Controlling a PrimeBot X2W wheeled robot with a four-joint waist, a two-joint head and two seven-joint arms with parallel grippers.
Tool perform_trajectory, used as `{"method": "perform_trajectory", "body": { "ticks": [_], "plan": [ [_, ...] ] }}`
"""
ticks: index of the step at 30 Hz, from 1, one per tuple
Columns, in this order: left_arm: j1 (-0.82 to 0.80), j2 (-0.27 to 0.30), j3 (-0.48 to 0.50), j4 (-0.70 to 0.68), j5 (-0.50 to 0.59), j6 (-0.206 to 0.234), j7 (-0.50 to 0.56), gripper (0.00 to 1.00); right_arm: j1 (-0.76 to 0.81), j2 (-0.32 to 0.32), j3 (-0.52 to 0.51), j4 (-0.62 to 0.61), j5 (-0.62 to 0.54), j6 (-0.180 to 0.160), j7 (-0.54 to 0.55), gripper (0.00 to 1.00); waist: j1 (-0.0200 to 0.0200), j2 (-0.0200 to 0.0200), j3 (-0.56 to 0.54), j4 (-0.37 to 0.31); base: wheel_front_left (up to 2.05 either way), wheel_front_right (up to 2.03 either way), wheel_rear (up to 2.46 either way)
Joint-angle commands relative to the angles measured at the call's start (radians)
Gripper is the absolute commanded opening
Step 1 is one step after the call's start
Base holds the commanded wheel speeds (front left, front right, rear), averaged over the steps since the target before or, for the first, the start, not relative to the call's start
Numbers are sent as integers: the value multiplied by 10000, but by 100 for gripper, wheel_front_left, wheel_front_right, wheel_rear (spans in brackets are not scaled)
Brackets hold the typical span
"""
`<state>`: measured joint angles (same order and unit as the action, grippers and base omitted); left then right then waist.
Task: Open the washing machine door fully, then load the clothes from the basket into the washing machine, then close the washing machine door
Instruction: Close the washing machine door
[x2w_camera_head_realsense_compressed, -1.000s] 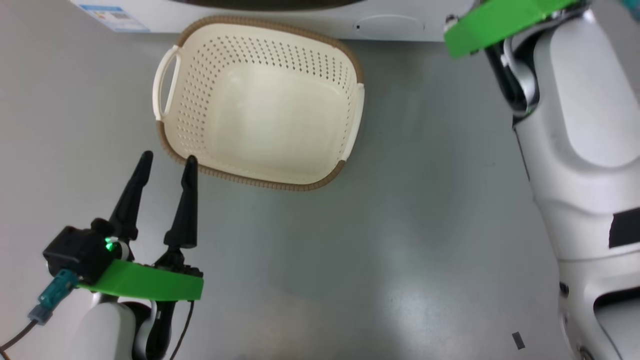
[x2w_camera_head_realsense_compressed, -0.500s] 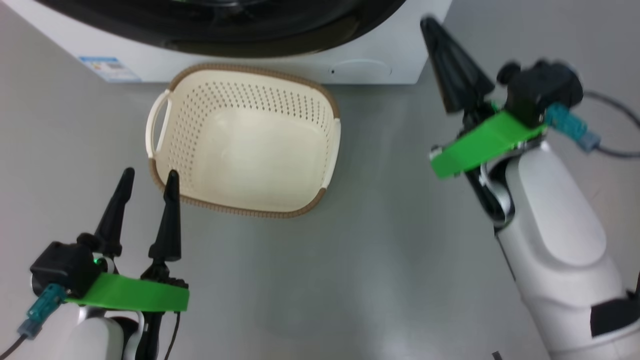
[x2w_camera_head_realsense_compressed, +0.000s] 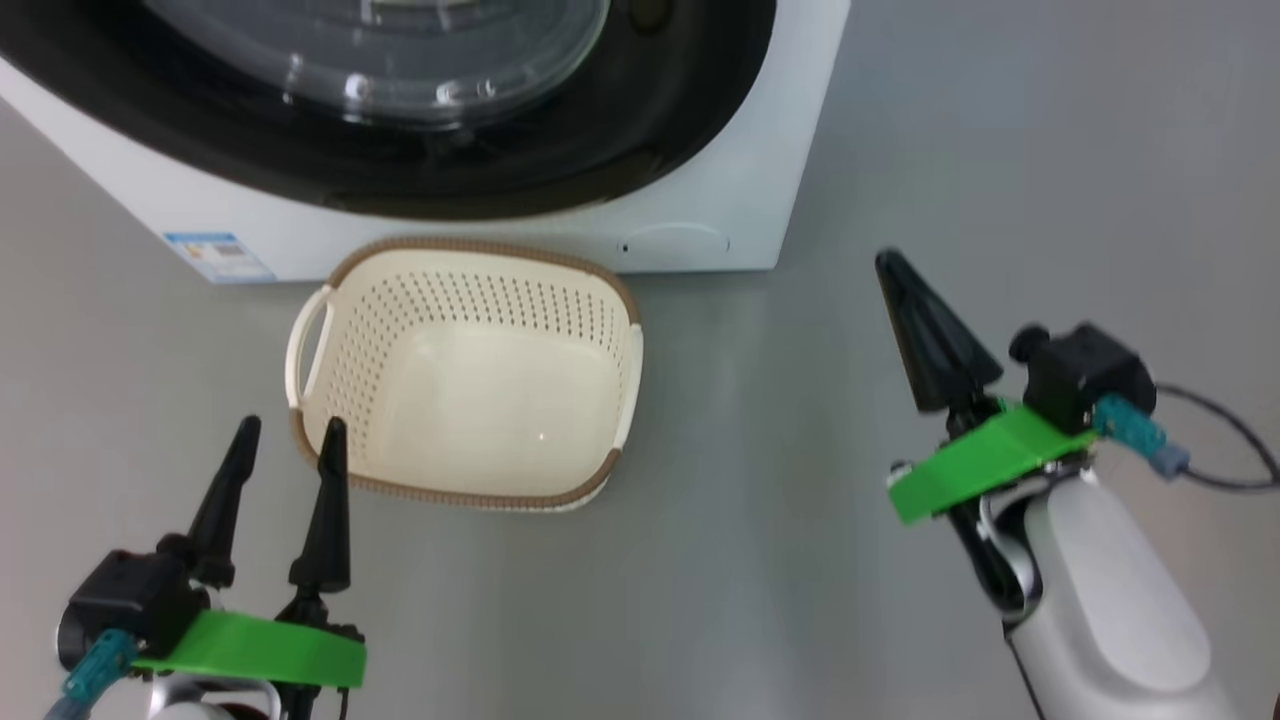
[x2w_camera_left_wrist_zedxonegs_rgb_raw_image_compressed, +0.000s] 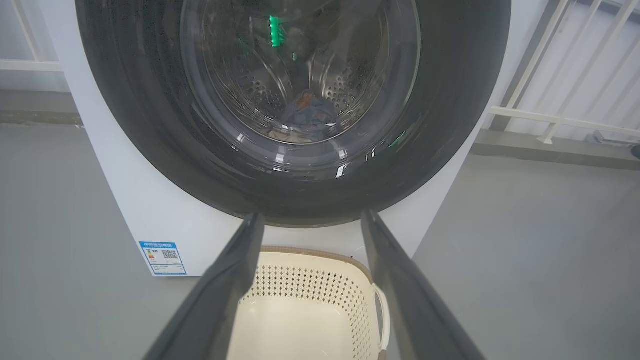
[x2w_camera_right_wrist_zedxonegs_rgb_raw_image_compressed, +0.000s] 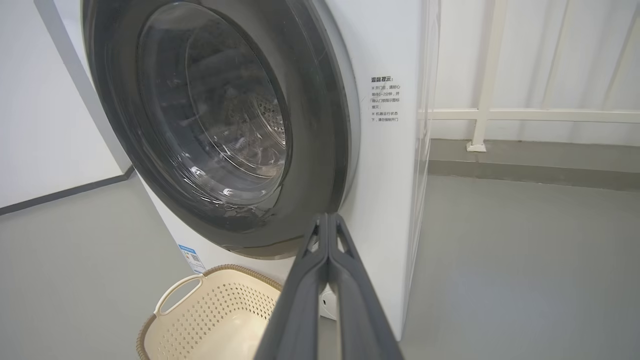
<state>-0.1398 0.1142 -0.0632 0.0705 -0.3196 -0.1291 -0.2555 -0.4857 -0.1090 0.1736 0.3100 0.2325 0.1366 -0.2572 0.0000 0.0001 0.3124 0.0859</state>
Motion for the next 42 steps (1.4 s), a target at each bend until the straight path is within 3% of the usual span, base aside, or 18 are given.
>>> {"method": "perform_trajectory", "body": {
  "ticks": [1, 2, 23, 42],
  "plan": [
    [73, 231, 411, -164, 118, -15, -63, 100, 340, 206, 151, -326, 19, -59, -45, 96, 0, -1, -494, -232, 0, 0, 0],
    [139, 228, 442, -149, 137, -15, -63, 100, 508, 233, 61, -372, 22, -59, -45, 100, 0, -1, -597, -267, 0, 0, 0],
    [1673, -40, 1553, -77, 836, -15, -63, 100, 3831, 560, -1528, -1169, -247, -59, -45, 100, 0, -1, -2285, -892, 0, 0, 0],
    [2277, -85, 1685, 81, 1011, -15, -63, 100, 4309, 586, -1625, -1328, -198, -59, -45, 100, 0, -1, -2803, -941, 0, 0, 0]
  ]
}}
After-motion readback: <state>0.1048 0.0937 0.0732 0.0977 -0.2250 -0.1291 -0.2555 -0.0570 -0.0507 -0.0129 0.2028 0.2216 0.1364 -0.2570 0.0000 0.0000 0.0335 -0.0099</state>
